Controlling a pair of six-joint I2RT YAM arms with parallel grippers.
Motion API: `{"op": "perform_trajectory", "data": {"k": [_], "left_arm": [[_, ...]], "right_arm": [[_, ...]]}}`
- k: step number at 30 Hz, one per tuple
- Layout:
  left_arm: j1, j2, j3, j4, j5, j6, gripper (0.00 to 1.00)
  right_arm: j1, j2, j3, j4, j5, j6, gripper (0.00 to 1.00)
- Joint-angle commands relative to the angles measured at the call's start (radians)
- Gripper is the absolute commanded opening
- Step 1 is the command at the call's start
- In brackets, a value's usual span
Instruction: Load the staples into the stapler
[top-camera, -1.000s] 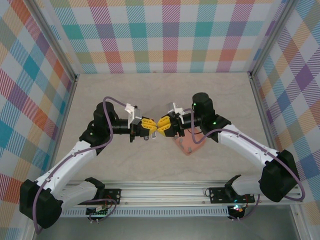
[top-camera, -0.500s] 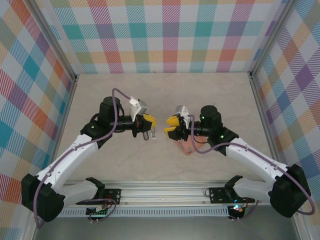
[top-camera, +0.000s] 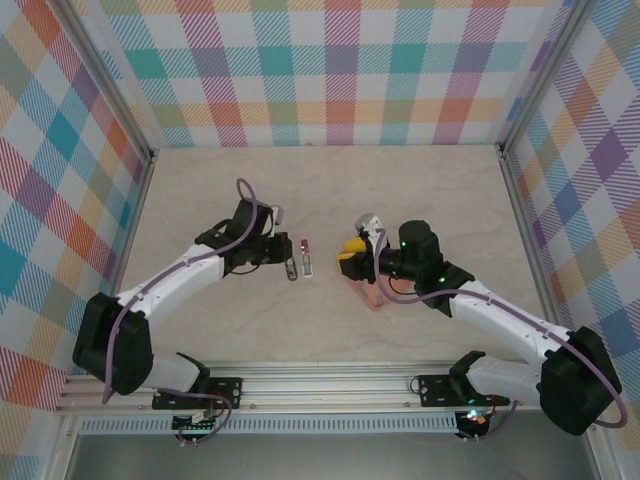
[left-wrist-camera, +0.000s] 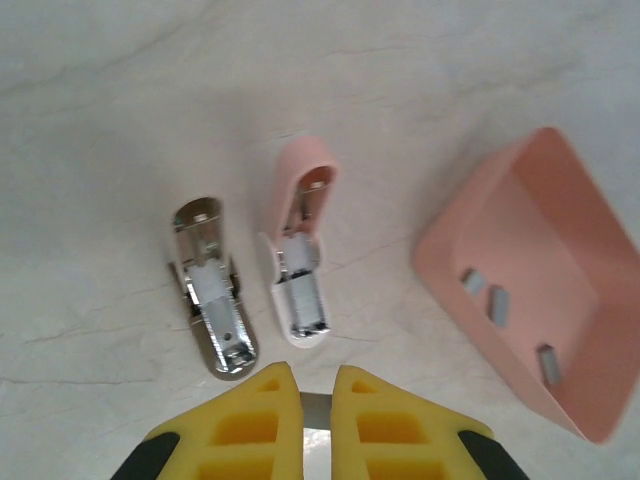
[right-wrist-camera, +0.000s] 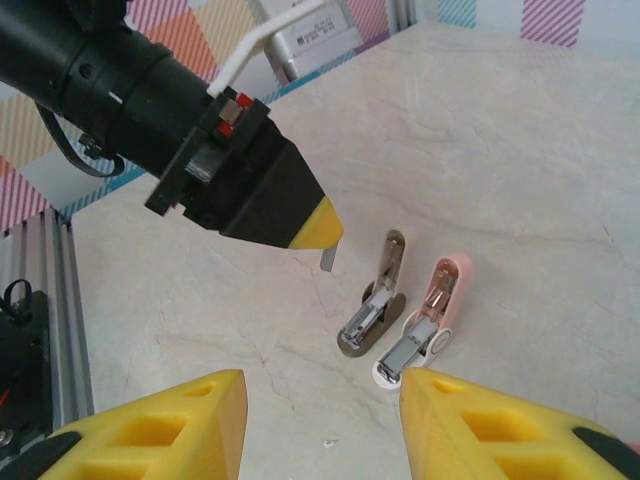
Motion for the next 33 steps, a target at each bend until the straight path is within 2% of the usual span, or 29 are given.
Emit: {"op": "perform_trajectory", "data": {"k": [1, 4, 7, 17, 33], "left_arm": [[-0.03, 0.049, 0.045, -0.048, -0.105, -0.095, 0.09], [-0.03, 0.095, 0.062, -0.079, -0.133, -0.123, 0.09], [-0.033, 0.134, 0.073, -0.086, -0.139, -0.161, 0.09], [-0.066, 0.239, 0.117, -0.123, -0.153, -0.229, 0.09], [-0.075, 0.305, 0.166, -0.167, -0.199, -0.244, 0.09]], "right_arm": [[-0.001, 0.024, 0.004, -0.021, 0.056, 0.035, 0.43], [-0.001, 0.041, 0.022, -0.069, 0.149, 0.083, 0.43], [-0.002, 0.049, 0.016, -0.069, 0.16, 0.103, 0.43], [-0.001, 0.087, 0.02, -0.056, 0.121, 0.094, 0.44], [-0.001, 0.089, 0.008, -0.061, 0.091, 0.08, 0.44]]}}
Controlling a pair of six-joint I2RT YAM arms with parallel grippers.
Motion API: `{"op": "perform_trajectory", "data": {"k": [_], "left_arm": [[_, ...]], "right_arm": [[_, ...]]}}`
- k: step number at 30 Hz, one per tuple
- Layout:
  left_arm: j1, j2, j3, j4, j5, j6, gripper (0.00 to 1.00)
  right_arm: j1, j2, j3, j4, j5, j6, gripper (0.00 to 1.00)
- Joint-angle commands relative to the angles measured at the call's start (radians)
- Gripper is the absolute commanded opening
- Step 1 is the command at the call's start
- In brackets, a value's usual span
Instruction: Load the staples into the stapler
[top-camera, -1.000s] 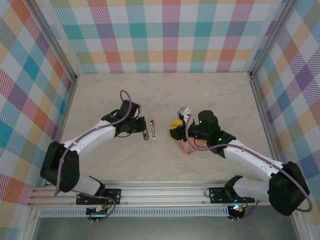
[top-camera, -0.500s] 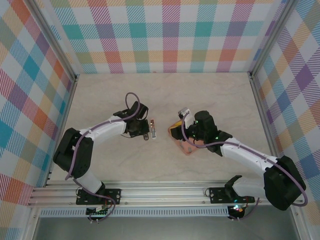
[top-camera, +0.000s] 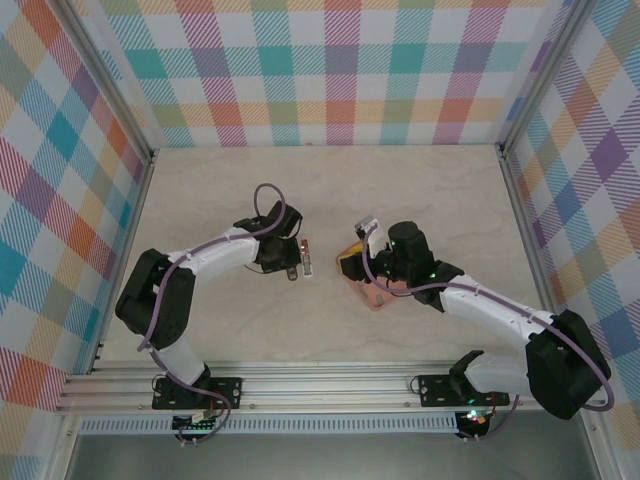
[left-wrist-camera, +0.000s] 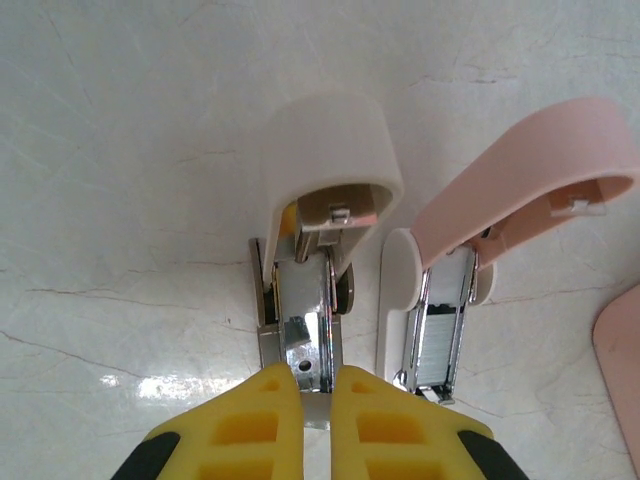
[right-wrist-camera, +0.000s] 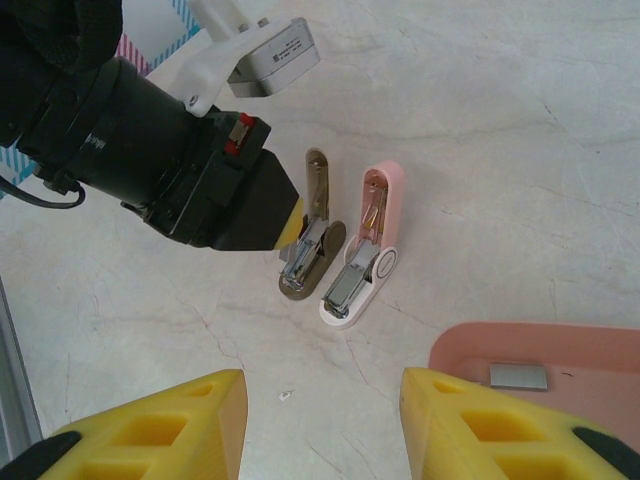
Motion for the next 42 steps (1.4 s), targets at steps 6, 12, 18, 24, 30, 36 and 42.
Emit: {"op": "perform_trajectory", "data": {"k": [6, 12, 18, 24, 30, 36, 42], "left_arm": [[-0.012, 0.044, 0.042, -0.047, -0.015, -0.017, 0.09], [-0.014, 0.049, 0.05, -0.065, -0.025, -0.017, 0.09], [-0.014, 0.054, 0.053, -0.075, -0.034, -0.019, 0.09], [-0.015, 0.065, 0.065, -0.085, -0.033, -0.012, 0.09], [-0.026, 0.085, 0.091, -0.107, -0.037, 0.006, 0.1], [-0.035, 0.095, 0.111, -0.13, -0.054, 0.025, 0.1], [-0.035, 0.058, 0.121, -0.149, -0.066, 0.041, 0.1]], "right_arm": [[-0.001, 0.002, 0.009, -0.012, -0.025, -0.014, 0.44], [-0.001, 0.0, 0.006, -0.015, -0.029, -0.019, 0.44], [-0.002, -0.002, 0.006, -0.019, -0.031, -0.025, 0.44], [-0.001, -0.005, 0.005, -0.024, -0.033, -0.028, 0.44], [-0.002, -0.012, 0.0, -0.02, -0.027, -0.03, 0.44], [-0.001, -0.016, 0.0, -0.021, -0.027, -0.031, 0.44], [-0.001, -0.012, 0.0, -0.016, -0.031, -0.03, 0.44]]}}
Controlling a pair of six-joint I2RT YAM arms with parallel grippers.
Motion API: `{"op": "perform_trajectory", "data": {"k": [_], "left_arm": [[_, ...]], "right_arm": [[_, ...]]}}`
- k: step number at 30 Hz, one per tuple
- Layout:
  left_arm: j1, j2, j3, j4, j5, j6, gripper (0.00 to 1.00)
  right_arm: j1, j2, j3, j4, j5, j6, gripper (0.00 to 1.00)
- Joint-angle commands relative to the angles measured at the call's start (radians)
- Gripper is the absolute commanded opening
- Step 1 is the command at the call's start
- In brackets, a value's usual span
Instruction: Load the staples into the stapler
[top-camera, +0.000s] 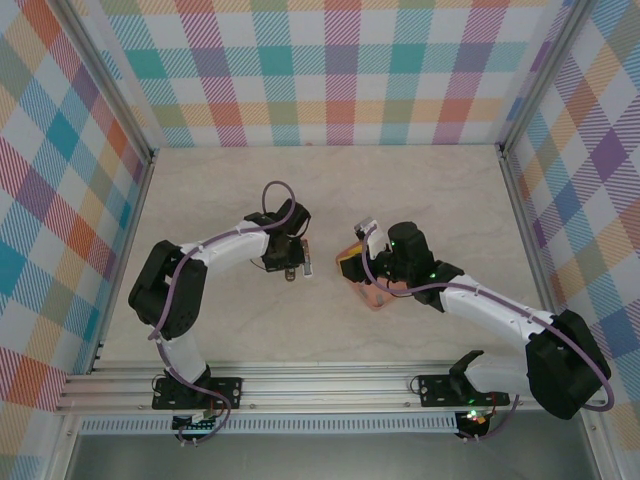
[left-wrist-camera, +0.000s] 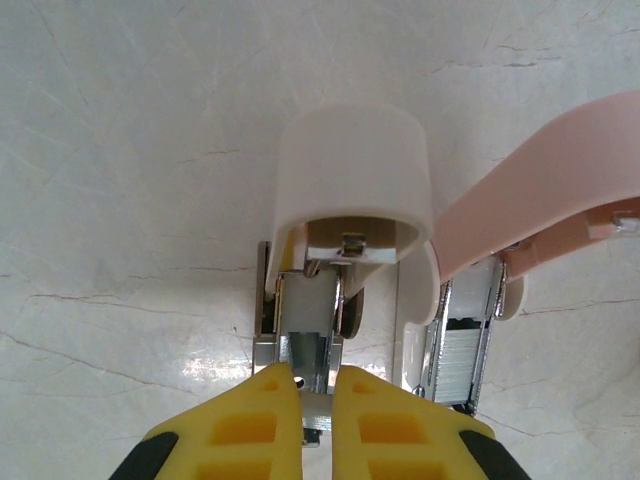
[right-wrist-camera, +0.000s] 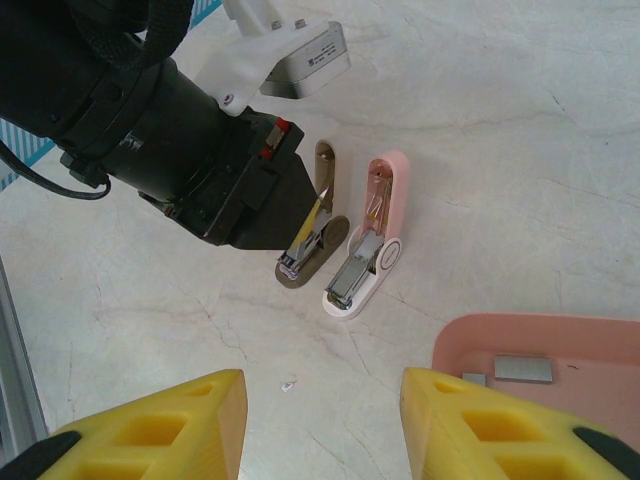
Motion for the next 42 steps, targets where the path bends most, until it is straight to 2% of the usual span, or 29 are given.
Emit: {"op": "perform_trajectory", "data": {"k": [1, 8, 20, 42], "left_arm": [[-0.013, -0.032, 0.03, -0.053, -0.027, 0.034, 0.1], [-0.013, -0.04, 0.034, -0.084, -0.046, 0.076, 0.1], [-0.026, -0.008, 0.048, -0.056, -0.025, 0.082, 0.1], [-0.038, 0.031, 0.076, -0.094, -0.066, 0.113, 0.09]], "right_arm": [[-0.001, -0.013, 0.0, 0.0, -0.021, -0.019, 0.44], [-0.002, -0.009, 0.001, 0.002, -0.027, -0.02, 0.44], [-0.001, -0.014, 0.001, 0.001, -0.032, -0.017, 0.44], [-0.002, -0.026, -0.011, -0.004, -0.03, -0.015, 0.45]]}}
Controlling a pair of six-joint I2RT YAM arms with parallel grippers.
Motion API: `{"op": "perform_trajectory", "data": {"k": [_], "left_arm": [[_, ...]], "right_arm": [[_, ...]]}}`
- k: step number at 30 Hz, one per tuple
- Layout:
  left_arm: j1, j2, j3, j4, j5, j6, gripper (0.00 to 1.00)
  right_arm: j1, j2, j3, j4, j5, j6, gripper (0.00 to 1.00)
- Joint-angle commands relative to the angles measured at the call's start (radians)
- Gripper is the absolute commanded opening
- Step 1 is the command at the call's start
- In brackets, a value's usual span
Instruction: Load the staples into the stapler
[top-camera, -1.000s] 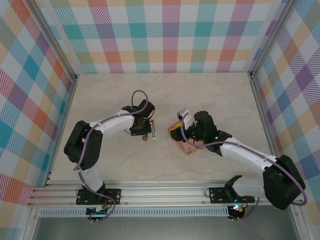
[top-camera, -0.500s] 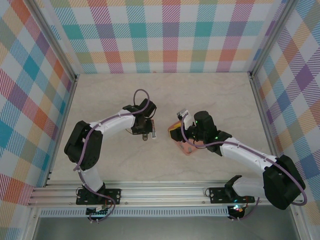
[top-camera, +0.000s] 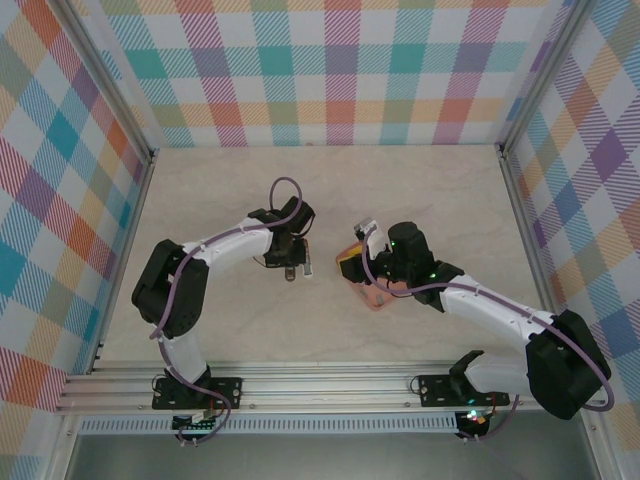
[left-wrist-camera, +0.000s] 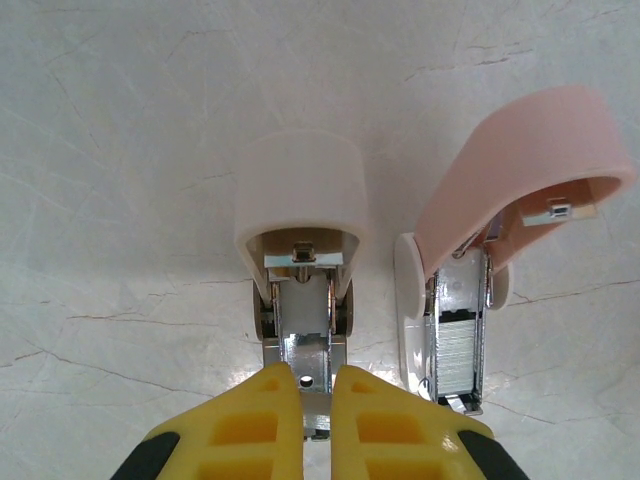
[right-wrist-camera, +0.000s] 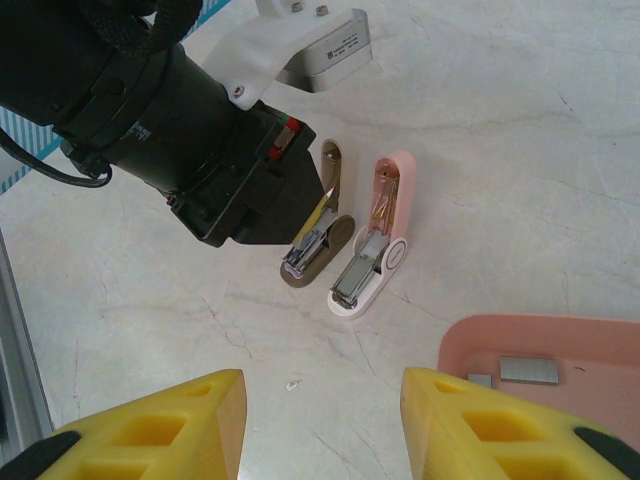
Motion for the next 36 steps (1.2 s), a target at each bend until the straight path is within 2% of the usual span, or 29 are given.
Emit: {"op": "perform_trajectory", "data": {"k": [1, 36], "left_arm": [[-0.018, 0.013, 0.024, -0.041, -0.018, 0.014, 0.09], [-0.023, 0.038, 0.025, -0.046, -0.029, 0.015, 0.09]], "right_arm": [[-0.001, -0.026, -0.01, -0.003, -0.019, -0.015, 0.44], [-0.001, -0.03, -0.007, -0.003, -0.023, -0.017, 0.45]]}}
